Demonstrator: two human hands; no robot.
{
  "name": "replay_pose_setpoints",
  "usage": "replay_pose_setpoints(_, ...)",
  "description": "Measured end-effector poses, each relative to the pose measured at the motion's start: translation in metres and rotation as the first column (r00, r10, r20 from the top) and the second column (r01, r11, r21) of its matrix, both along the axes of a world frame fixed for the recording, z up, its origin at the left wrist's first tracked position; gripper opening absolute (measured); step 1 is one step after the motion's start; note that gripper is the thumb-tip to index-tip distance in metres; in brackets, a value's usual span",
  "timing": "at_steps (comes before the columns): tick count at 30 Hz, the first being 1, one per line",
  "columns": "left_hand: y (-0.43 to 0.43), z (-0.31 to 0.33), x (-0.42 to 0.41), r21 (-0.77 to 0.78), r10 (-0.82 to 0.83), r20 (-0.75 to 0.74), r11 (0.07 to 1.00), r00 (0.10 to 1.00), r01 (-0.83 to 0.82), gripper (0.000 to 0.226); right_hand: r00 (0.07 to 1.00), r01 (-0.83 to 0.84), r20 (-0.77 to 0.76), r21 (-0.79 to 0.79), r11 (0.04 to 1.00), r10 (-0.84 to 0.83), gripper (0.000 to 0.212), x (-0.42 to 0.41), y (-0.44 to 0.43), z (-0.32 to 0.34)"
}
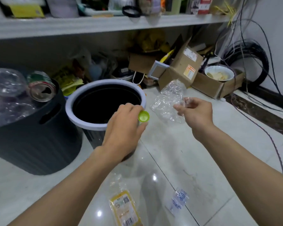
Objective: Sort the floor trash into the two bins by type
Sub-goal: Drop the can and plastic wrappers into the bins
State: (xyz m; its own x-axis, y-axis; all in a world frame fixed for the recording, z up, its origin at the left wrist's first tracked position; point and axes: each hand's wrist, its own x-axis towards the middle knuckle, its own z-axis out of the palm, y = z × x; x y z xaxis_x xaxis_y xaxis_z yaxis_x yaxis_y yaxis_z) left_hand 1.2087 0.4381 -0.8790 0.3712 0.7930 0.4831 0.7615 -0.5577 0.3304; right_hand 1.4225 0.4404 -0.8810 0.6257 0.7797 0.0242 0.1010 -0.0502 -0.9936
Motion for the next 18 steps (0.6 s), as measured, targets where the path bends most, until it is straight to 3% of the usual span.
replay_pose_setpoints(7,0.033,0.024,-0.051,-0.058,0.181,-0.018,0.982,0.983,-0.181,0.035,0.994,-0.112,0.021,0.041,0.993,0.112,0.026,-0.044,0.035,0.034)
replay_pose_setpoints(18,0.049,0.007,-0.085,-0.130,0.198,-0.082,0.970,0.977,-0.208,0.048,0.986,-0.168,-0.002,0.007,0.986,0.168,0.036,-0.090,0.066,0.040)
